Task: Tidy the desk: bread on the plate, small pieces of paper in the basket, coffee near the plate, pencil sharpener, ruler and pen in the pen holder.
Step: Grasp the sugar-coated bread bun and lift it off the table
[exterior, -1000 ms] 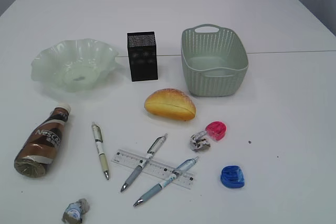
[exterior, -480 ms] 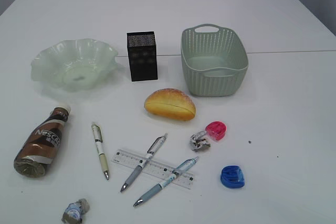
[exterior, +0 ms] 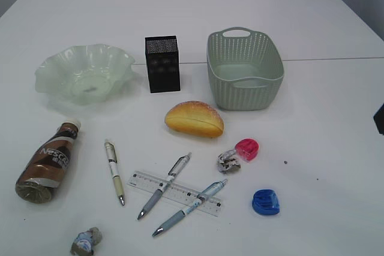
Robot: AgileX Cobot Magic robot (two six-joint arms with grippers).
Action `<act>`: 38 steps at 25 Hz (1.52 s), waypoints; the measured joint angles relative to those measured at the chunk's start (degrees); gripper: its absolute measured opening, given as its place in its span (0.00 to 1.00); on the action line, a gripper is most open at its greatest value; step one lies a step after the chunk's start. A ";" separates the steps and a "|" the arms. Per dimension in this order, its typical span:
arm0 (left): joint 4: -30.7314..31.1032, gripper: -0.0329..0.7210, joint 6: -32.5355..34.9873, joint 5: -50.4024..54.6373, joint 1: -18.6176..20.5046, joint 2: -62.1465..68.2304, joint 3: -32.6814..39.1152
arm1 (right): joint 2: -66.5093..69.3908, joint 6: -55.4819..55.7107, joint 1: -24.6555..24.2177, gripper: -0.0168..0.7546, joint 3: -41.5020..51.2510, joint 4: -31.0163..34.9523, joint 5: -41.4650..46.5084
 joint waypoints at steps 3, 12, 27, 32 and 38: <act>1.67 0.62 1.60 -0.68 -3.20 6.96 -3.73 | 2.63 0.00 0.00 0.76 -2.55 0.18 0.00; 2.11 0.62 8.53 -6.21 -6.66 27.74 -14.61 | 4.70 -0.13 0.00 0.76 -3.54 0.63 0.00; -3.05 0.63 30.33 -16.38 -11.68 47.04 -17.74 | 5.26 -0.22 0.00 0.76 -3.54 1.24 0.00; -4.58 0.66 33.04 -18.70 -14.59 51.11 -17.74 | 5.26 -0.35 0.00 0.76 -3.54 1.36 0.00; -4.67 0.66 33.41 -24.44 -16.01 53.30 -17.74 | 5.26 -1.02 0.00 0.76 -3.54 1.36 0.00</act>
